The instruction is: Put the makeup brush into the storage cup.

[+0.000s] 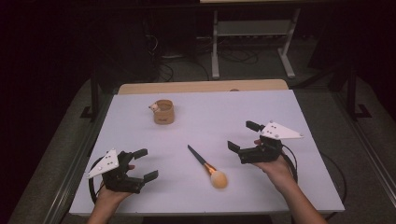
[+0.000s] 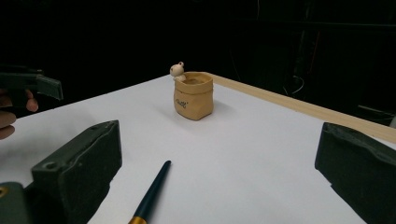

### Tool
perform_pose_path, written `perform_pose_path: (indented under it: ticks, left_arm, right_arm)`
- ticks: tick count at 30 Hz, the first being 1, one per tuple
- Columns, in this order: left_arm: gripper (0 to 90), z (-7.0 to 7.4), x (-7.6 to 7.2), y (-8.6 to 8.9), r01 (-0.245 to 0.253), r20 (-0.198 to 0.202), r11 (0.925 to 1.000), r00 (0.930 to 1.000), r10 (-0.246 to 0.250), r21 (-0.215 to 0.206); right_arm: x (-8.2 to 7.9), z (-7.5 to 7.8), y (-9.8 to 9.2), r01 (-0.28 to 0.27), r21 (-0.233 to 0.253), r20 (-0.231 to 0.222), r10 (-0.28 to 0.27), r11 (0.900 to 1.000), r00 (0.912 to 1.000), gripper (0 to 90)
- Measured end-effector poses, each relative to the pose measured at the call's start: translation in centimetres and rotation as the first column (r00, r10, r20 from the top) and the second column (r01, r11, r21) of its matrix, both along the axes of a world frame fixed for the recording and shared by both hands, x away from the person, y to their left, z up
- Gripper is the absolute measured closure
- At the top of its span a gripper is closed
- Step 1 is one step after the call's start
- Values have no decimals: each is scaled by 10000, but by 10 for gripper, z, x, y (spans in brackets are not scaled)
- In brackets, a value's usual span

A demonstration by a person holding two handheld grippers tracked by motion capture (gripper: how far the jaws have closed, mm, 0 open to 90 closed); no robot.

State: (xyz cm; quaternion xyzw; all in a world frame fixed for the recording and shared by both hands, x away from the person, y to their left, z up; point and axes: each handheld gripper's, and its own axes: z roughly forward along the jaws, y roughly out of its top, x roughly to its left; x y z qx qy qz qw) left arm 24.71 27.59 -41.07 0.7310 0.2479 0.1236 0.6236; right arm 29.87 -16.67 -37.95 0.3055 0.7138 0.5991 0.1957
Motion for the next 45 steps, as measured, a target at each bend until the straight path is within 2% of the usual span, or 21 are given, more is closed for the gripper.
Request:
perform_pose_path:
  ticks: [1,7,25,45]
  left_arm:
    - [107,0,0,0,-11,0,10000,10000,11,6]
    - [107,1,0,0,-10,41,10000,10000,10,-35]
    - [107,0,1,1,-39,41,9999,10000,40,-114]
    - [107,0,1,1,-21,-8,9999,10000,21,-145]
  right_arm:
    - [0,0,1,7,15,-129,-7,10000,9999,0]
    - [4,3,7,-62,54,-78,62,10000,10000,0]
    - [13,7,27,-348,-253,-38,348,9991,9994,0]
    - [25,10,51,-646,-40,-10,646,9979,9979,0]
